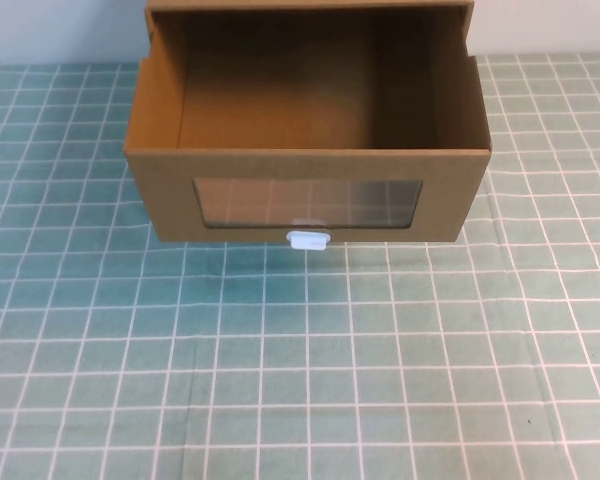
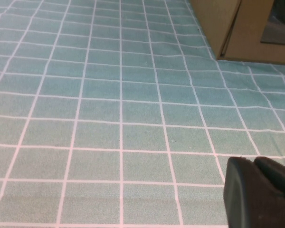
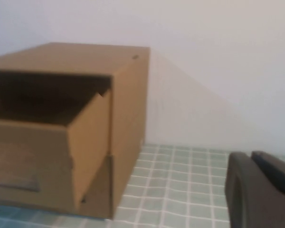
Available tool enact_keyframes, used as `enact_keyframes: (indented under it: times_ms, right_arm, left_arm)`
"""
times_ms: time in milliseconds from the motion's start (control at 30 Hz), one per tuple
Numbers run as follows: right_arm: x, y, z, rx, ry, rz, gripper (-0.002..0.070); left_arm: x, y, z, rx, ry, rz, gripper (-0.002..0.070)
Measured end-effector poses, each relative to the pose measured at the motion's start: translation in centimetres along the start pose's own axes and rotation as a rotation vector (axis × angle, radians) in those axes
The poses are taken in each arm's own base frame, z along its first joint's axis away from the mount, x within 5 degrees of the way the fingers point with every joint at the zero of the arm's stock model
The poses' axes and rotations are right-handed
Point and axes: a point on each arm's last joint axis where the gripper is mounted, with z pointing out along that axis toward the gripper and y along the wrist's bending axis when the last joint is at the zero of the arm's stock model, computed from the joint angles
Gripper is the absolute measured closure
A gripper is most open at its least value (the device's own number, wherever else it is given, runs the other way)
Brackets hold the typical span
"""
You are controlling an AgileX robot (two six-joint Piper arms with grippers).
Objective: Open the shoe box
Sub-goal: 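Pull the top drawer of the cardboard box fully open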
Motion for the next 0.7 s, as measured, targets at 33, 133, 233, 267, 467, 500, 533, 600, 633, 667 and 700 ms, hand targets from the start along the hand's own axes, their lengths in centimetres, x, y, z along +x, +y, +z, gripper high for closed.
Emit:
enact_keyframes:
  times_ms: [33, 133, 233, 267, 467, 500, 533, 600, 633, 667, 700]
  right_arm:
    - [1.5, -0.1, -0.1, 0.013, -0.012, -0.009, 0.0690]
    - [5.7, -0.3, -0.1, 0.054, -0.025, -0.023, 0.0690]
    - [9.9, -0.6, 0.4, 0.087, 0.035, -0.027, 0.0689]
    - [10.9, -0.7, 0.5, 0.100, 0.061, -0.027, 0.0689]
    - [12.5, -1.3, 0.3, 0.198, 0.178, 0.025, 0.0689]
    - [12.7, -1.4, 0.3, 0.214, 0.196, 0.042, 0.0689]
    - [12.9, -1.4, 0.2, 0.230, 0.212, 0.064, 0.0689]
    - [13.2, -1.4, 0.1, 0.245, 0.242, 0.109, 0.0689]
    - [13.4, -1.4, 0.1, 0.250, 0.263, 0.134, 0.0689]
    - [13.6, -1.4, 0.0, 0.253, 0.286, 0.155, 0.0689]
    - [13.8, -1.4, 0.0, 0.254, 0.301, 0.170, 0.0689]
  left_arm:
    - [0.0, 0.0, 0.0, 0.000, 0.000, 0.000, 0.0679]
    - [0.0, 0.0, 0.0, 0.000, 0.000, 0.000, 0.0679]
    - [0.0, 0.0, 0.0, 0.000, 0.000, 0.000, 0.0679]
    - [0.0, 0.0, 0.0, 0.000, 0.001, 0.000, 0.0679]
    - [0.0, 0.0, 0.0, 0.000, 0.001, 0.000, 0.0679]
    - [0.0, 0.0, 0.0, 0.000, 0.001, 0.000, 0.0679]
    - [0.0, 0.0, 0.0, 0.000, 0.001, 0.000, 0.0679]
    - [0.0, 0.0, 0.0, 0.000, 0.001, 0.000, 0.0679]
    - [0.0, 0.0, 0.0, 0.000, 0.001, 0.000, 0.0679]
    - [0.0, 0.0, 0.0, 0.000, 0.001, 0.000, 0.0679]
    - [0.0, 0.0, 0.0, 0.000, 0.001, 0.000, 0.0679]
